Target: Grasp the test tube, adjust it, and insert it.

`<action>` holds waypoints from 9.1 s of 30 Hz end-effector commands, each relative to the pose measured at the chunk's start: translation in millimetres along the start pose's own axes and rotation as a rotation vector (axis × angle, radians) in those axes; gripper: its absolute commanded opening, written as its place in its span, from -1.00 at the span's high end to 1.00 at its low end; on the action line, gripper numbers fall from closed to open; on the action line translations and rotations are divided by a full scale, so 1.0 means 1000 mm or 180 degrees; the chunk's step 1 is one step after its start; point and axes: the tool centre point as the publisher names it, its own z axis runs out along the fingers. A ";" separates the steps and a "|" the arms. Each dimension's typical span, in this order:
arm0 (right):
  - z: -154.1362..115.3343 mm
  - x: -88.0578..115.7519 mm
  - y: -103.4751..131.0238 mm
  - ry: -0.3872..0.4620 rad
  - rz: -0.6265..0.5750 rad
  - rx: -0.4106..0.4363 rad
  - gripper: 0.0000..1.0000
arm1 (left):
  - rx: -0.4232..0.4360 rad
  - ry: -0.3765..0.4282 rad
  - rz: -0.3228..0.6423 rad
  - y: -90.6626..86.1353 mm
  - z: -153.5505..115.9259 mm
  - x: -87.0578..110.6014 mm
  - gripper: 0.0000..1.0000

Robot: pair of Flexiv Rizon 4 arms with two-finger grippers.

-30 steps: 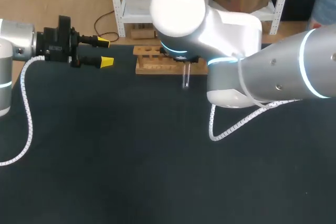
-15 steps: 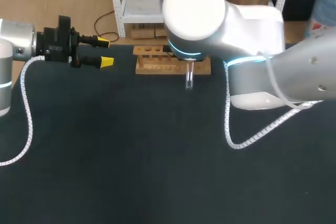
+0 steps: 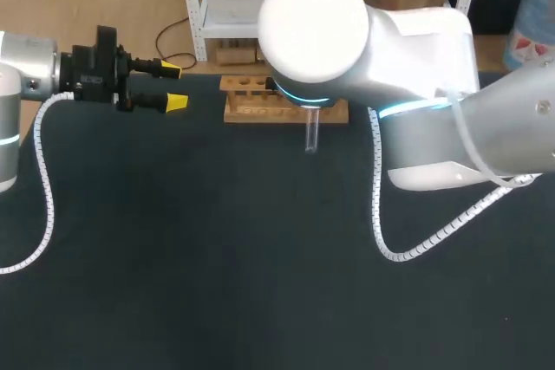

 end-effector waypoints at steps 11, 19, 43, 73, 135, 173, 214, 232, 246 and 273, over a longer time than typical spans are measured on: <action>-0.001 0.002 -0.004 -0.0028 0.0005 -0.0030 1.00 | -0.0005 -0.0007 0.0007 0.000 0.000 0.001 -1.00; -0.001 0.002 -0.004 -0.0028 0.0005 -0.0030 1.00 | -0.0005 -0.0007 0.0007 0.000 0.000 0.001 -1.00; -0.001 0.002 -0.004 -0.0028 0.0005 -0.0030 1.00 | -0.0005 -0.0007 0.0007 0.000 0.000 0.001 -1.00; 0.028 0.007 0.000 0.0066 -0.0076 -0.0002 1.00 | -0.0005 -0.0007 0.0007 0.000 0.000 0.001 -1.00; 0.117 -0.004 0.008 0.0344 -0.0161 -0.0104 1.00 | -0.0005 -0.0007 0.0007 0.000 0.000 0.001 -1.00; 0.101 0.006 -0.004 0.0378 -0.0109 -0.0068 1.00 | -0.0005 -0.0007 0.0007 0.000 0.000 0.001 -1.00; 0.003 0.006 -0.011 0.0172 -0.0041 -0.0043 1.00 | -0.0005 -0.0007 0.0007 0.000 0.000 0.001 -1.00; -0.001 0.009 -0.014 0.0163 -0.0033 -0.0069 1.00 | -0.0005 -0.0007 0.0007 0.000 0.000 0.001 -1.00; -0.001 0.009 -0.014 0.0163 -0.0033 -0.0069 1.00 | -0.0005 -0.0007 0.0007 0.000 0.000 0.001 -1.00; 0.003 -0.020 -0.003 -0.0902 0.0650 0.0172 1.00 | -0.0005 -0.0007 0.0007 0.000 0.000 0.001 -1.00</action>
